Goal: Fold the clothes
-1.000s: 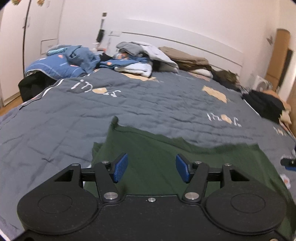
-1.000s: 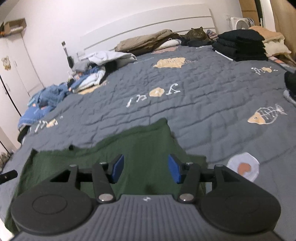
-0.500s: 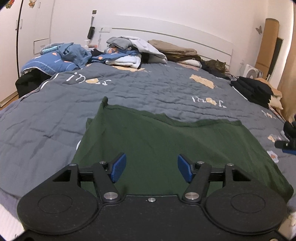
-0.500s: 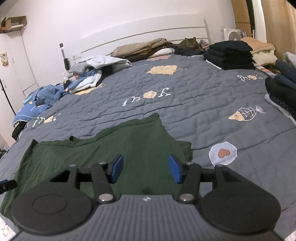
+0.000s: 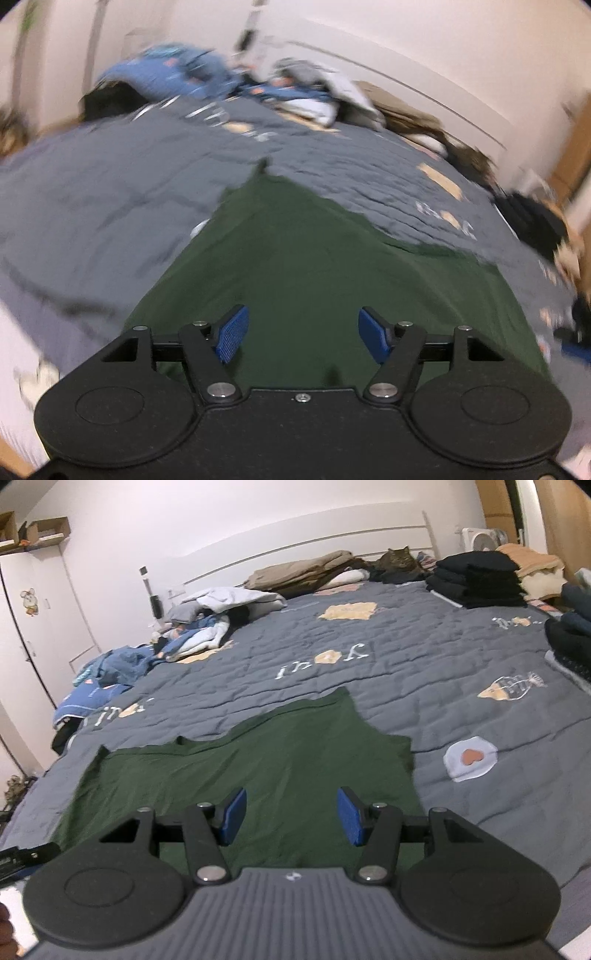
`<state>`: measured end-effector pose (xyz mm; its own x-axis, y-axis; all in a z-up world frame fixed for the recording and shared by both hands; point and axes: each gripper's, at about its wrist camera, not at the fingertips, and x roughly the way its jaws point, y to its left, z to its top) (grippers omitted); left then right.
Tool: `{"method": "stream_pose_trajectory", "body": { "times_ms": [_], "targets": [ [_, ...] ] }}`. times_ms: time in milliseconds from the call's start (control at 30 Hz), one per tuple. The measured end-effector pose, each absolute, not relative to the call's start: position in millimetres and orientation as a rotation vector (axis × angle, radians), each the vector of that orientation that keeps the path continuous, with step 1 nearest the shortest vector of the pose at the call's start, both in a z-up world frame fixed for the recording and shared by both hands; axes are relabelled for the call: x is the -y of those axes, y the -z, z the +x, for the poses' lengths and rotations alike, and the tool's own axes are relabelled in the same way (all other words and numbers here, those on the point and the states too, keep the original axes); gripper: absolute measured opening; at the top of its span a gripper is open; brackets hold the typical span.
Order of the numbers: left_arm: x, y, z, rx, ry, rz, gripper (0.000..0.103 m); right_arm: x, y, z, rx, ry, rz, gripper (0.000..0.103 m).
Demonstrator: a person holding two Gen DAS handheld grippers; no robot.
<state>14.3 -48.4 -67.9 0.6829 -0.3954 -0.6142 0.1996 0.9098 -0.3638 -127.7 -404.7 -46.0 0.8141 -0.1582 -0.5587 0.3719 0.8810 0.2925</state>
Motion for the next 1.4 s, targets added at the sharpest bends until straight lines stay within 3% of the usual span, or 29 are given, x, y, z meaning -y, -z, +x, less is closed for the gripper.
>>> {"method": "stream_pose_trajectory", "body": {
  "times_ms": [433,867,1067,1400],
  "targets": [
    [-21.9,85.4,27.7,-0.829,0.169,-0.581,0.066,357.2,58.4,-104.1,-0.624,0.119,0.386,0.054],
    [-49.3,108.7,36.6,-0.935,0.098,-0.6,0.066,299.3,71.0,-72.0,-0.715,-0.011,0.327,0.054],
    [-62.7,117.5,36.4,-0.943,0.122,-0.691,0.056,289.5,71.0,-65.9,-0.719,-0.028,0.34,0.054],
    [-47.9,137.5,47.9,-0.964,0.198,-0.821,0.058,283.4,69.9,-61.3,-0.72,-0.04,0.34,0.054]
  ]
}}
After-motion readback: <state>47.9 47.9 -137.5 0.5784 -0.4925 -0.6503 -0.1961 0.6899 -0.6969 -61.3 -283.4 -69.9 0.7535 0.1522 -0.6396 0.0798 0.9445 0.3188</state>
